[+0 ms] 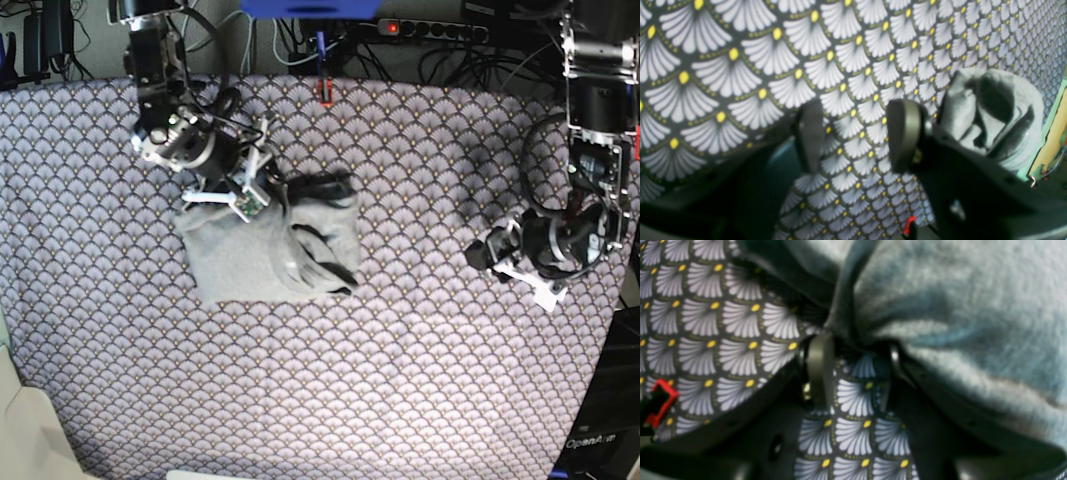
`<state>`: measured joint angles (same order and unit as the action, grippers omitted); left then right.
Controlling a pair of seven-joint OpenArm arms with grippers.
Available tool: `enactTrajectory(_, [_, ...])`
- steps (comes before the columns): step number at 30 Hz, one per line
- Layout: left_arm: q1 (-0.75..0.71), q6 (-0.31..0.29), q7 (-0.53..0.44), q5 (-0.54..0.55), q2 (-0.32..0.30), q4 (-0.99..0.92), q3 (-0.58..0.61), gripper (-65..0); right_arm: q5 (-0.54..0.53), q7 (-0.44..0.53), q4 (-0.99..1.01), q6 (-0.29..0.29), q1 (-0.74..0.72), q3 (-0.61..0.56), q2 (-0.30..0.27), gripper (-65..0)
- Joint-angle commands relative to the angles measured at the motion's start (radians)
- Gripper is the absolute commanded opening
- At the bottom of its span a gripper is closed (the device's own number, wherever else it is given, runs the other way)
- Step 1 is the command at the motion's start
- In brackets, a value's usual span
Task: Fold the T-shirt properly
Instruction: 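Withdraw the left gripper from the bundle and hold the right gripper on it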
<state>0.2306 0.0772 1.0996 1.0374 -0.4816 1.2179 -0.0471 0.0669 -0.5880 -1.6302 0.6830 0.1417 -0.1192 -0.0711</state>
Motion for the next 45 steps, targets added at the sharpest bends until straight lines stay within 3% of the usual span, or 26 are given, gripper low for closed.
enactTrajectory(1, [0.022, -0.009, -0.006, 0.013, -0.013, 0.012, -0.009, -34.1, -0.02, 0.026, -0.017, -0.004, -0.027, 0.0, 0.0, -44.6])
enactTrajectory(6, [0.02, -0.009, 0.0, 0.013, -0.013, 0.012, -0.009, -34.1, -0.023, 0.027, -0.017, -0.004, -0.032, 0.0, 0.0, -46.9])
enactTrajectory(11, [0.008, -0.009, -0.006, 0.013, -0.013, 0.018, -0.009, -34.1, -0.02, 0.027, -0.017, -0.004, -0.032, -0.003, 0.014, -64.6])
enactTrajectory(30, [-0.013, -0.011, -0.006, 0.013, -0.013, 0.018, -0.009, -34.2, -0.02, 0.075, -0.147, -0.006, 0.042, -0.046, 0.043, -65.0])
enactTrajectory(33, [-0.013, -0.011, -0.006, 0.013, -0.013, 0.018, -0.009, -34.2, -0.02, 0.075, -0.132, -0.007, 0.04, -0.041, 0.055, -63.1])
enactTrajectory(36, [-0.015, -0.011, -0.006, 0.013, -0.013, 0.018, -0.009, -34.2, -0.019, 0.075, -0.118, -0.009, 0.037, -0.006, 0.06, -56.8])
enactTrajectory(41, [-0.015, -0.011, -0.006, 0.013, -0.013, 0.018, -0.009, -34.0, -0.02, 0.082, -0.121, -0.058, 0.042, 0.048, 0.086, -45.6])
enactTrajectory(45, [-0.015, -0.011, -0.006, 0.013, -0.013, 0.018, -0.009, -34.0, -0.02, 0.082, -0.12, -0.058, 0.039, 0.048, 0.083, -44.3])
